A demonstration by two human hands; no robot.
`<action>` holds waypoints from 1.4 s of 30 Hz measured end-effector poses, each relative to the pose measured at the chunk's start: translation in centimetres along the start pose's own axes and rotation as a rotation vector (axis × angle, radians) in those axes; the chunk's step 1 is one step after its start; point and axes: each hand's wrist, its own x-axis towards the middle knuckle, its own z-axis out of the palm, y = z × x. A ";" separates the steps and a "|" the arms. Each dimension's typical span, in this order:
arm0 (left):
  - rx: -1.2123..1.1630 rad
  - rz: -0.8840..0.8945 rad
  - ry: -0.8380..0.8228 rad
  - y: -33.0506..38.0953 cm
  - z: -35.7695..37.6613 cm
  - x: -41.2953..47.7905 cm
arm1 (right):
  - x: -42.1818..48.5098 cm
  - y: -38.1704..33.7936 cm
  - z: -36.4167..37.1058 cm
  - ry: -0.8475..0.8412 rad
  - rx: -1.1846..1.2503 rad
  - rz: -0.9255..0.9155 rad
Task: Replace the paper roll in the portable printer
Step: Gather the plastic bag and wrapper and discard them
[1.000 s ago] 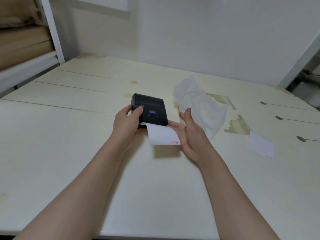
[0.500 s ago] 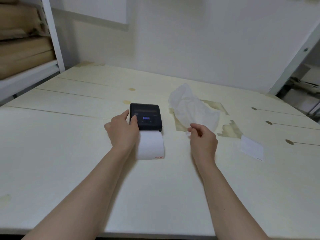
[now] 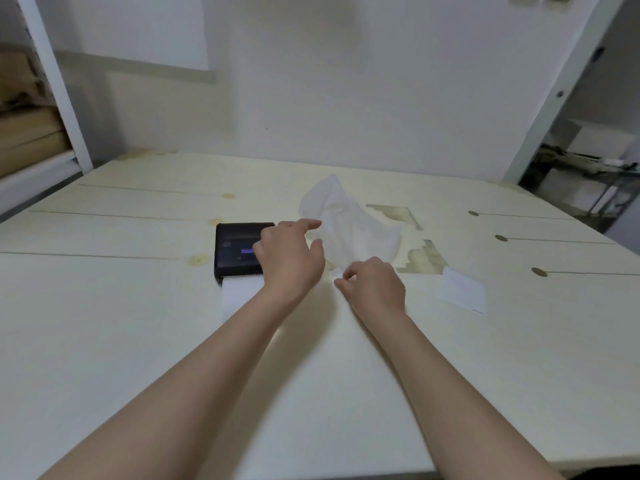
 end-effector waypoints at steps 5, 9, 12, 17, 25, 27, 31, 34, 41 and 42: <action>0.041 0.036 -0.049 0.9 2.0 0.4 | 0.6 1.0 0.3 0.017 -0.052 -0.119; 0.260 -0.013 -0.238 0.5 3.7 1.3 | 1.5 2.0 0.0 -0.019 0.080 -0.103; 0.322 -0.016 -0.306 0.4 5.4 1.6 | 1.4 2.5 0.2 -0.024 0.143 -0.110; 0.257 -0.003 -0.229 0.4 5.9 2.2 | 1.3 3.5 0.2 0.011 0.358 -0.083; 0.316 0.411 0.237 3.2 6.4 3.5 | 2.1 8.4 -1.3 0.307 0.313 0.289; 0.494 0.516 0.145 3.4 7.3 3.8 | 1.8 9.5 -1.4 0.287 0.160 0.353; 0.497 0.421 -0.125 3.0 9.0 2.7 | 1.5 10.4 -1.5 0.172 -0.036 0.482; 0.342 0.280 -0.223 2.5 8.5 2.5 | 1.4 10.6 -1.5 0.125 -0.076 0.492; 0.097 0.212 -0.183 1.5 7.7 2.6 | 2.8 10.4 -2.2 0.103 -0.056 0.440; 0.055 0.170 -0.065 1.4 7.5 2.6 | 3.0 10.3 -2.2 0.091 -0.071 0.451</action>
